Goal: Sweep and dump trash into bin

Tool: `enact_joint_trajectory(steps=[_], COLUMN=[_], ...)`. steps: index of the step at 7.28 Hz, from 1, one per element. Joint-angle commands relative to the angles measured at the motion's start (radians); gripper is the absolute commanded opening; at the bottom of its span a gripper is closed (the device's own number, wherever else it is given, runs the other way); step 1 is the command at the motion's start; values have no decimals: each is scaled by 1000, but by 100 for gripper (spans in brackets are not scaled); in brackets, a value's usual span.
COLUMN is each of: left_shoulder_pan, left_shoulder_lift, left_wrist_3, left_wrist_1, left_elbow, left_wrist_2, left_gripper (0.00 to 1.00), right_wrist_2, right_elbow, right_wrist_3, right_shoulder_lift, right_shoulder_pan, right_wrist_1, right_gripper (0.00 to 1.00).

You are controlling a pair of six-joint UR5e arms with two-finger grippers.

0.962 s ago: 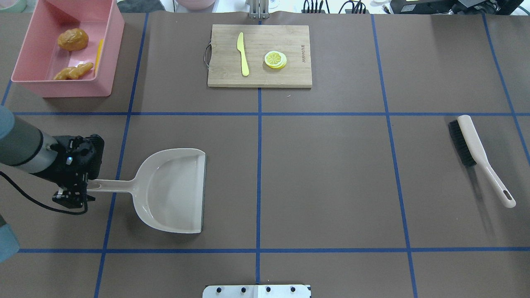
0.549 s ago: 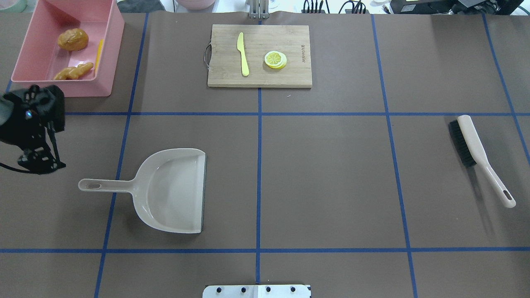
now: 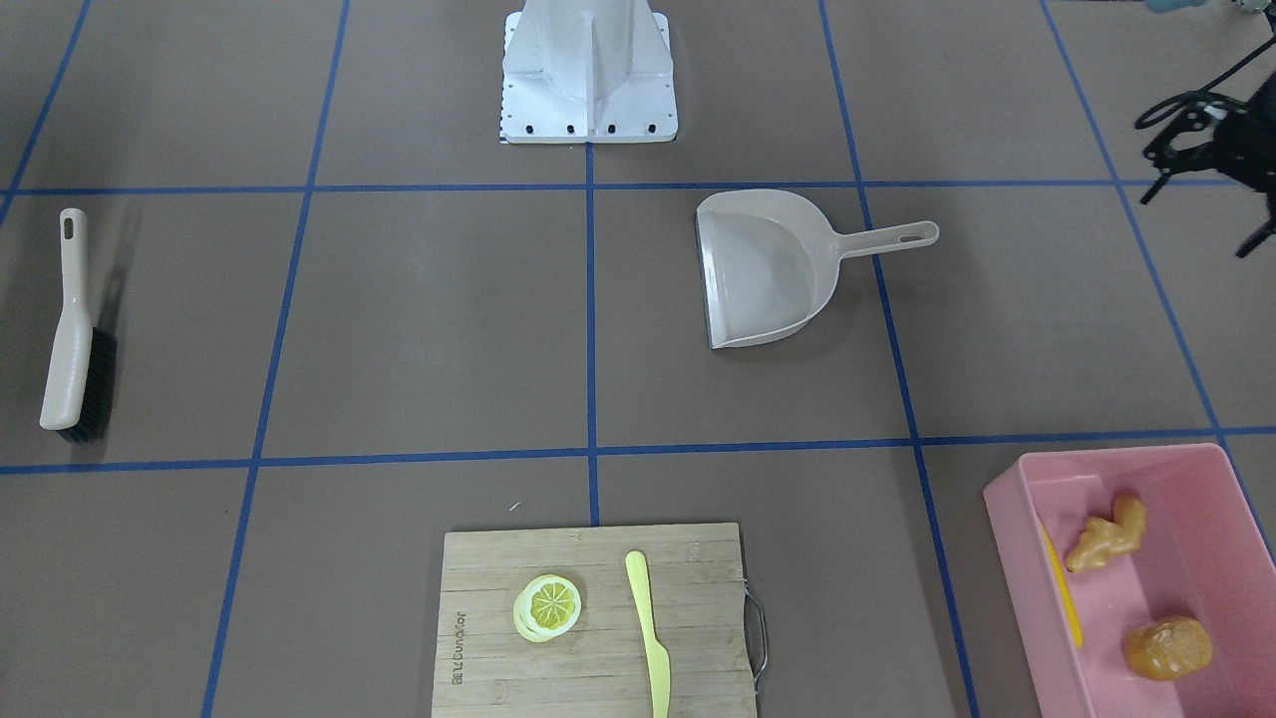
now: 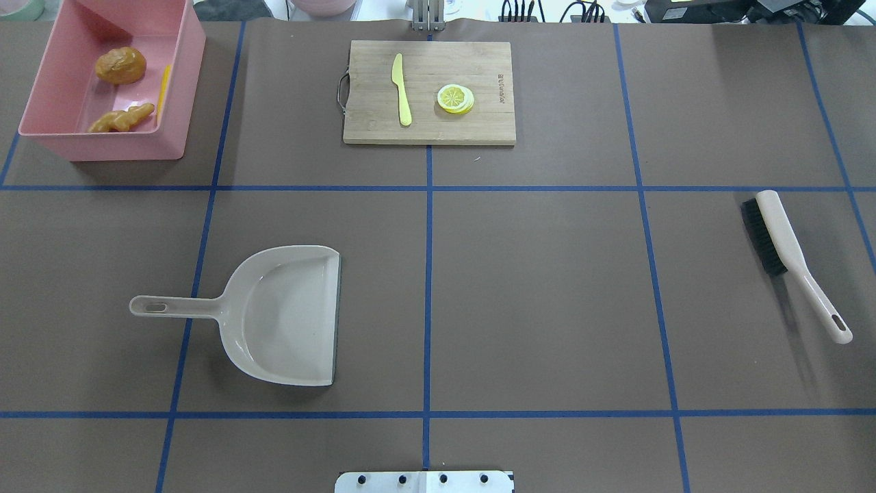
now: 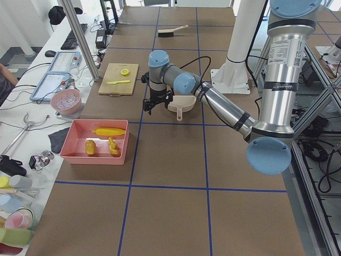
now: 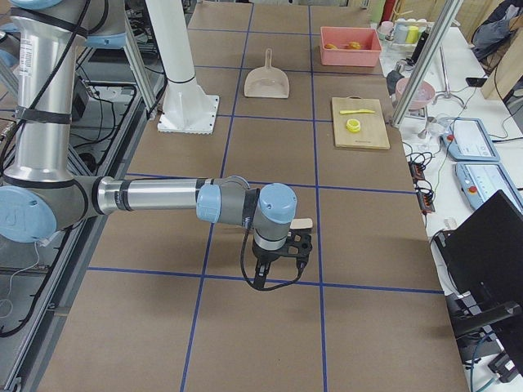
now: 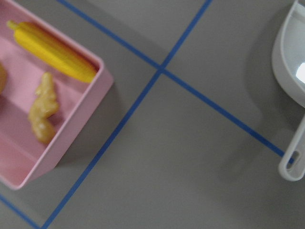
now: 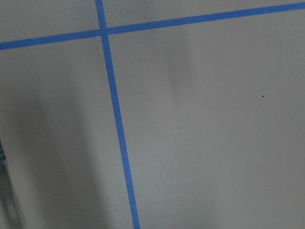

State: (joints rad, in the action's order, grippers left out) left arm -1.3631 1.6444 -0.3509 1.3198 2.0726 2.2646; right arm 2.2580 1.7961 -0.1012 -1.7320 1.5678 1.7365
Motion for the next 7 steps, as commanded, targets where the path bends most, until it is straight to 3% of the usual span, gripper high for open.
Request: enact_joint_trajectory(steps=[1, 3, 5, 7], left_shoulder_pan=[-135, -301, -350, -347], left_shoulder_lift=[-8, -14, -17, -58], left_wrist_3=[0, 1, -11, -5], left_wrist_1=[-88, -76, -62, 170], left_elbow=[-101, -306, -447, -558], left_wrist_2=[3, 61, 62, 65], left_gripper=[98, 98, 98, 98], right_wrist_2=[2, 2, 2, 3], right_elbow=[-4, -17, -18, -18], right_wrist_3=[0, -5, -5, -5], right_shoulder_lift=[0, 0, -1, -1], right_shoulder_pan=[0, 0, 0, 0], right_wrist_1=[0, 0, 0, 0], right_gripper=[100, 100, 100, 100])
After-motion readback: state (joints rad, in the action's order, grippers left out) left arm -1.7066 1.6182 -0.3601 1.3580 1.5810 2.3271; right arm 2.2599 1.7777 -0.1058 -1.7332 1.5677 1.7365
